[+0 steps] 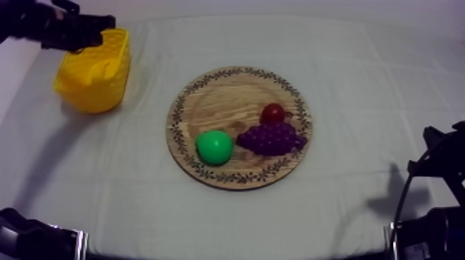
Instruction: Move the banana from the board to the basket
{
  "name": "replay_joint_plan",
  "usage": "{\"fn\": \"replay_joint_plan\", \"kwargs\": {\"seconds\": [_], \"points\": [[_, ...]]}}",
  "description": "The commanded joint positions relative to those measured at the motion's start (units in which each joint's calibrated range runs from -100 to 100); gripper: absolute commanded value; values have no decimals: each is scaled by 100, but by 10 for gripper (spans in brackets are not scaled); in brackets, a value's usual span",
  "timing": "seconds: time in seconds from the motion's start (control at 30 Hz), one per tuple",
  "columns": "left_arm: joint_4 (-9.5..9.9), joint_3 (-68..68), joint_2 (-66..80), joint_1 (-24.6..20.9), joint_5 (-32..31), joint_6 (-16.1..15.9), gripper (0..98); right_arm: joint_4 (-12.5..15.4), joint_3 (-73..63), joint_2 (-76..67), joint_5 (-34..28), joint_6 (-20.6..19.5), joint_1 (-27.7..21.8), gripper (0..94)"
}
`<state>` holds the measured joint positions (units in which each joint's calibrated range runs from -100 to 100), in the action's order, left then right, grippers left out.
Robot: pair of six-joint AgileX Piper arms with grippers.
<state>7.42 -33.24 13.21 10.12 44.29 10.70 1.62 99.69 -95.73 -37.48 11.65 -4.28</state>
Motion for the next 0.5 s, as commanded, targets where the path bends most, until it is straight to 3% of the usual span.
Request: {"fn": "replay_joint_plan", "kwargs": {"seconds": [0.0,0.2,0.47], "points": [[-196,-1727,1902,-38,-870,-458,27,-3,-3,-2,-2,0,-1,3],[-550,-3416,4039,-439,-1290,-829,6,-3,-3,-2,-2,0,-1,3],[-640,-4877,6675,-1104,-817,-1065,2,-3,-3,-2,-2,0,-1,3]]}}
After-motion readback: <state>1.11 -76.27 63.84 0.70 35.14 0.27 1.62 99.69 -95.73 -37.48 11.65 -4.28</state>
